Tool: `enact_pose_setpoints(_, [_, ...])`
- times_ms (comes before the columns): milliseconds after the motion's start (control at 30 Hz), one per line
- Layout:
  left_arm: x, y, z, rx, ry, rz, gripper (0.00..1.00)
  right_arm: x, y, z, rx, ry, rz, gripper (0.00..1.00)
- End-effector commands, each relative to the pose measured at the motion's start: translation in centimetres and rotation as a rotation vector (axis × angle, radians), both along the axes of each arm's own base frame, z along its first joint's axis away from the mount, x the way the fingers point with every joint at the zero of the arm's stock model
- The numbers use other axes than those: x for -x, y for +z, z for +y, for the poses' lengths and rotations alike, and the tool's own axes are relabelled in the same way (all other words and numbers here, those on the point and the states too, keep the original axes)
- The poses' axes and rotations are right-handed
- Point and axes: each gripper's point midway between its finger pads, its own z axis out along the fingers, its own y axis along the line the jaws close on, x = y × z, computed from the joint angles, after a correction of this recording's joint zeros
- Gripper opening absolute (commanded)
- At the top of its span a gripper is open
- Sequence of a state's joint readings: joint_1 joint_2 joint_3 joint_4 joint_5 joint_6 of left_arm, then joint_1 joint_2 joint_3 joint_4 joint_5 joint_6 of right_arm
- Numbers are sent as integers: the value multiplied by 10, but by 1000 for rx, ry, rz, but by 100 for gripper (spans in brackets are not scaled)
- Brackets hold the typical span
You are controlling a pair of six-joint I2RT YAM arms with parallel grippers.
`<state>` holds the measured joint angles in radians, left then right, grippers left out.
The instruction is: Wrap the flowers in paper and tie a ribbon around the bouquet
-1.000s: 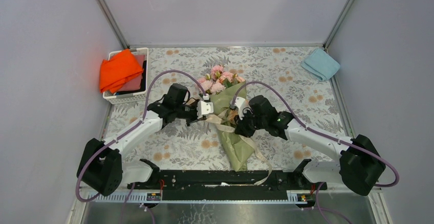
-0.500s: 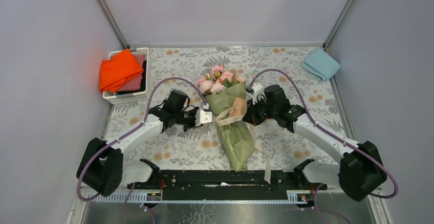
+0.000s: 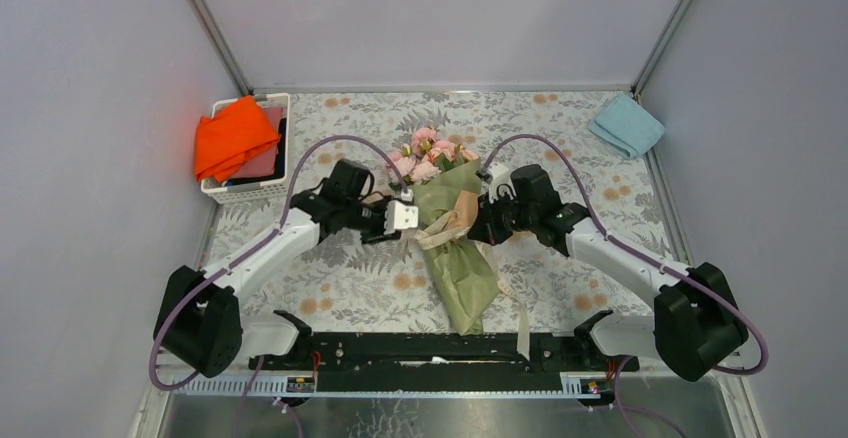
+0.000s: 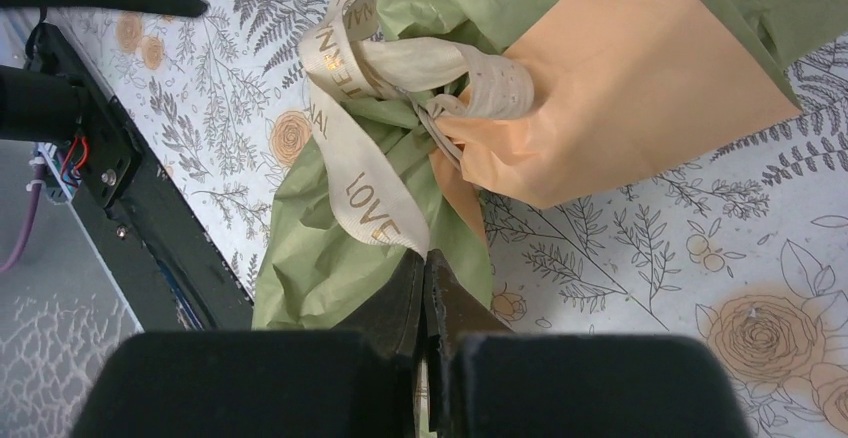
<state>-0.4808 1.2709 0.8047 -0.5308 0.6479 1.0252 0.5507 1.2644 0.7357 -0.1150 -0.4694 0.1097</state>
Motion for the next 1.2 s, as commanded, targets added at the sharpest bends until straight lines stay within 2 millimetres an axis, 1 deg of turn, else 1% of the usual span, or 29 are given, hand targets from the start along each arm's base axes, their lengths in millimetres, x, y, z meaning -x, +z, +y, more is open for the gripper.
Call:
enact_pose_setpoints(0, [-26, 57, -47, 209, 146, 82, 30, -4, 10, 14, -74, 21, -14, 0])
enact_pose_setpoints(33, [-30, 58, -58, 234, 192, 97, 28, -4, 10, 14, -78, 18, -15, 0])
enact_pose_setpoints(67, [-32, 54, -68, 242, 217, 107, 28, -4, 9, 14, -82, 16, -14, 0])
enact_pose_setpoints(133, [-35, 45, -86, 250, 239, 105, 32, -2, 6, 13, -81, 7, 0, 0])
enact_pose_setpoints(167, [-41, 41, -94, 265, 252, 90, 32, -2, 5, 13, -79, 3, 5, 0])
enact_pose_setpoints(233, [-46, 40, -106, 286, 260, 62, 33, -5, 7, 15, -96, -2, -19, 0])
enact_pose_setpoints(333, [-56, 40, -119, 307, 275, 8, 33, -3, 6, 16, -111, 1, -17, 0])
enact_pose_setpoints(367, [-61, 41, -120, 309, 288, -7, 33, -2, 6, 16, -116, 6, -16, 0])
enact_pose_setpoints(433, [-64, 35, -121, 292, 292, -20, 33, -1, 5, 16, -116, 11, -14, 0])
enact_pose_setpoints(567, [-64, 24, -116, 259, 308, -22, 32, 0, 4, 16, -111, 22, -18, 0])
enact_pose_setpoints(633, [-63, 23, -114, 252, 305, -30, 33, 0, 4, 17, -113, 29, -18, 0])
enact_pose_setpoints(700, [-65, 26, -113, 255, 302, -54, 34, 0, 4, 18, -117, 34, -14, 0])
enact_pose_setpoints(800, [-69, 38, -116, 270, 278, -107, 34, 1, 3, 19, -118, 40, -9, 0])
enact_pose_setpoints(900, [-69, 41, -117, 261, 250, -134, 35, 2, 3, 19, -119, 44, -9, 0])
enact_pose_setpoints(967, [-69, 36, -116, 239, 234, -142, 40, 2, 3, 19, -118, 45, -10, 0])
enact_pose_setpoints(1033, [-68, 28, -114, 218, 224, -145, 47, 2, 3, 18, -118, 48, -11, 0])
enact_pose_setpoints(1100, [-70, 23, -113, 211, 231, -146, 50, 2, 2, 19, -117, 51, -10, 0])
enact_pose_setpoints(1167, [-71, 21, -116, 219, 222, -152, 50, 2, 3, 19, -119, 53, -10, 0])
